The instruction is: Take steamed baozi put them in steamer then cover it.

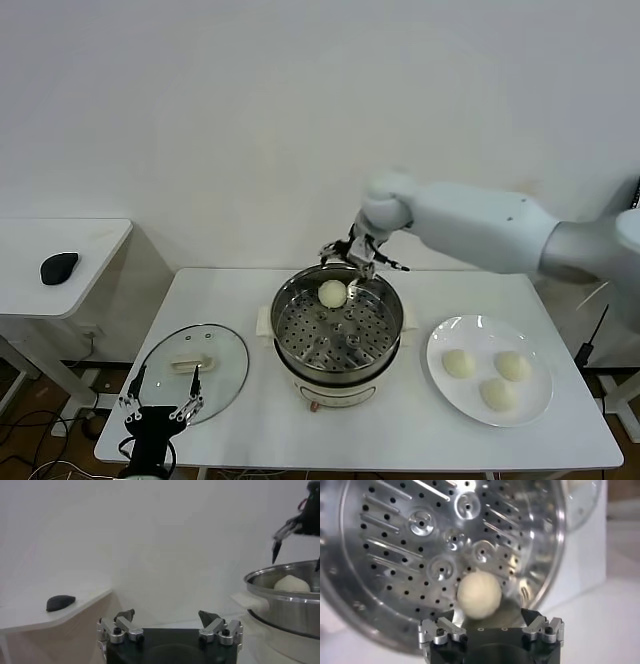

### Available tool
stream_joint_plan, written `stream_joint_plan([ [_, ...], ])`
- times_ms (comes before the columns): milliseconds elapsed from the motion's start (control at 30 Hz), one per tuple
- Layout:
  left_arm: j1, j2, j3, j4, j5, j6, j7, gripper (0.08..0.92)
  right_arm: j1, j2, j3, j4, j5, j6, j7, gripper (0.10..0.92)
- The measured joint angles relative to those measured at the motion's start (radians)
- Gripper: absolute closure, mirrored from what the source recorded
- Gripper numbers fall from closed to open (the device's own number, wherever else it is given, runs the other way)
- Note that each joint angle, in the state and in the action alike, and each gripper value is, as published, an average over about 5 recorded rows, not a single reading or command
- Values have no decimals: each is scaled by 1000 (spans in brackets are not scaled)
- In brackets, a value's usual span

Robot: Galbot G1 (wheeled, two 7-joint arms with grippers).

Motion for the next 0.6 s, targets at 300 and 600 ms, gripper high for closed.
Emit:
stream_joint_plan([
  [300,-7,13,13,-3,1,3,1,177,80,-237,-35,210,144,-306,-15,203],
  [600,-2,20,14,-7,5,3,2,177,34,-476,-26,323,140,-405,-44,203],
])
